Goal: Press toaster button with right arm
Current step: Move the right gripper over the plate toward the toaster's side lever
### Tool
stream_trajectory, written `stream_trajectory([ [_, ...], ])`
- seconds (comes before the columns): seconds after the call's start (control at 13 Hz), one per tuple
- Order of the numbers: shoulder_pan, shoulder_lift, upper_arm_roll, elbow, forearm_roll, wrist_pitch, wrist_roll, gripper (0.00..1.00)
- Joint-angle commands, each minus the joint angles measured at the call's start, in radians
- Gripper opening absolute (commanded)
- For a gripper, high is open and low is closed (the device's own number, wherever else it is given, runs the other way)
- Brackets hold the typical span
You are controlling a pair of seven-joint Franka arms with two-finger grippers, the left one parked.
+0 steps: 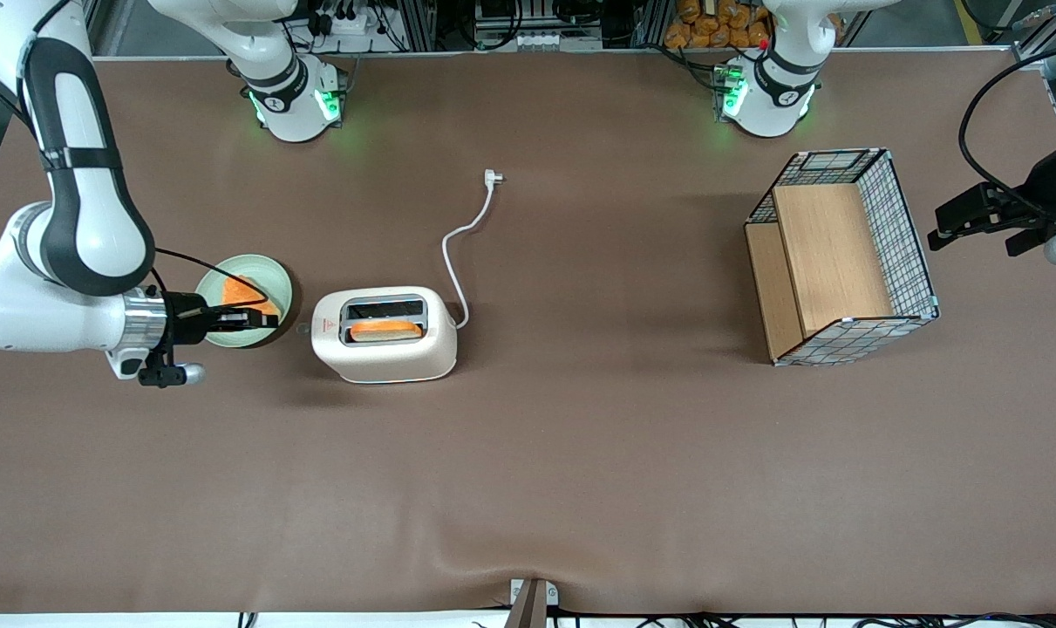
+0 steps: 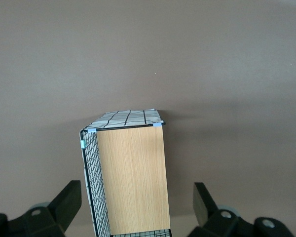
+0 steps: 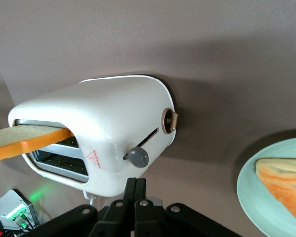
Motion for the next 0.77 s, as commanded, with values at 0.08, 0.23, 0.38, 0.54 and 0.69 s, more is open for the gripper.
stream_trajectory([
  [0.08,-0.011,-0.003,0.006,-0.038,0.065,0.034,-0.067,0.0],
  [0.23,-0.007,0.006,0.006,-0.038,0.085,0.035,-0.067,0.0],
  [0.38,-0.005,0.006,0.006,-0.047,0.085,0.047,-0.067,0.0],
  [0.54,-0.002,0.006,0.006,-0.066,0.087,0.075,-0.067,0.0],
  [0.69,0.001,0.006,0.007,-0.072,0.087,0.08,-0.067,0.0],
])
